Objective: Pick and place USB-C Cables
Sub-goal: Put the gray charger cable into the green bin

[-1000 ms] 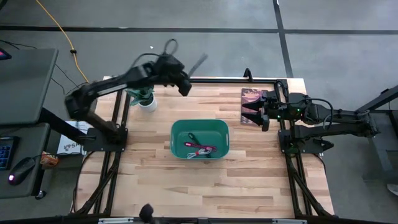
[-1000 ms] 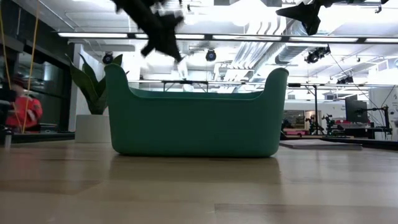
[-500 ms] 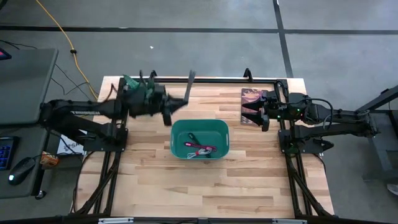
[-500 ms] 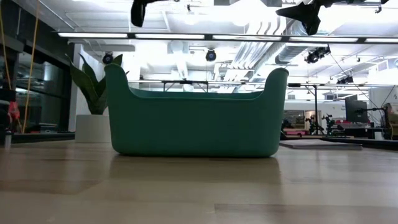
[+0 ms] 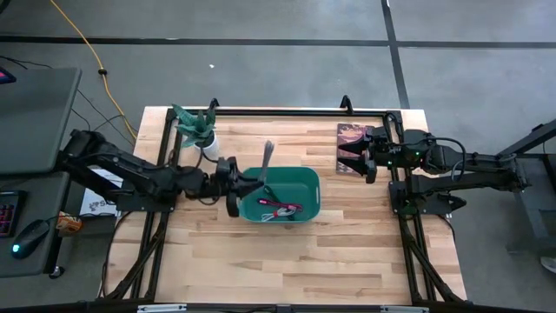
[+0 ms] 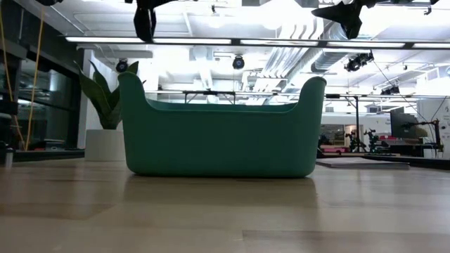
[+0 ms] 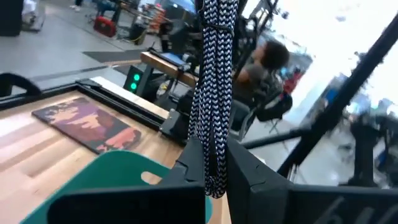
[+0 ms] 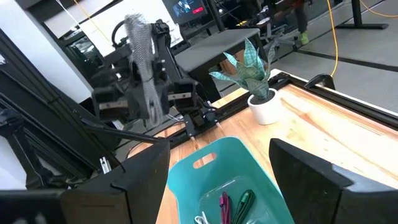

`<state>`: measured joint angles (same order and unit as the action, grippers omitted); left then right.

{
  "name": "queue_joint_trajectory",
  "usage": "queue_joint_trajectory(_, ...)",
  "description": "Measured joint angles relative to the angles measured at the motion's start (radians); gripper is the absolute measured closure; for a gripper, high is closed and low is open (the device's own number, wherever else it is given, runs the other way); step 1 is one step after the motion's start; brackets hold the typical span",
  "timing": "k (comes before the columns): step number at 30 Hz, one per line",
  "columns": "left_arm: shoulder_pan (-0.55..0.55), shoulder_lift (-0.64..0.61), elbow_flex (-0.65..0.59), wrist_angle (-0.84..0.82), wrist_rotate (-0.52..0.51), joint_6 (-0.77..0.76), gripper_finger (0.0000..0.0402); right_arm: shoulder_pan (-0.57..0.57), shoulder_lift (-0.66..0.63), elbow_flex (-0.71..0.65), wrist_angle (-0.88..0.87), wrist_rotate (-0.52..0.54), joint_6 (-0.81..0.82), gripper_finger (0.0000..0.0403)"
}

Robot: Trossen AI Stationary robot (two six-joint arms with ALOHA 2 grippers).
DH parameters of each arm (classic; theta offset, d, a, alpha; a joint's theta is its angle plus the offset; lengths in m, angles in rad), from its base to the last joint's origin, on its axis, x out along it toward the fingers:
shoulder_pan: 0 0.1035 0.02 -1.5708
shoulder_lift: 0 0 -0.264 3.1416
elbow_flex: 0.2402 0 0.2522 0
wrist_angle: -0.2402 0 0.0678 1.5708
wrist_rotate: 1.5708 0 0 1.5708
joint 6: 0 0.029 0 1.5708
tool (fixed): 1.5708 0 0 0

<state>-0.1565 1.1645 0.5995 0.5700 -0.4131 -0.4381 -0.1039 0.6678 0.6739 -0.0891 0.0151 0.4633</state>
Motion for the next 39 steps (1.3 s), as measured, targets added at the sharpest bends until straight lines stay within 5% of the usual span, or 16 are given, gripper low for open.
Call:
queue_joint_trajectory(7,-0.02,0.008,0.0,0.011,0.009,0.161,0.04,0.0,0.0,0.0,0.0,-0.011,0.0,0.0137)
queue_joint_trajectory(21,0.021,0.007,0.018,-0.025,0.019,0.179,0.04,0.0,0.0,0.0,0.001,-0.019,0.0,0.0137)
queue_joint_trajectory(32,0.107,0.136,0.435,-0.832,0.18,0.351,0.04,0.0,0.001,0.0,0.0,-0.005,0.0,0.0137)
queue_joint_trajectory(39,0.159,0.321,0.622,-1.117,0.252,0.463,0.04,0.0,0.001,0.0,-0.003,-0.004,0.0,0.0137)
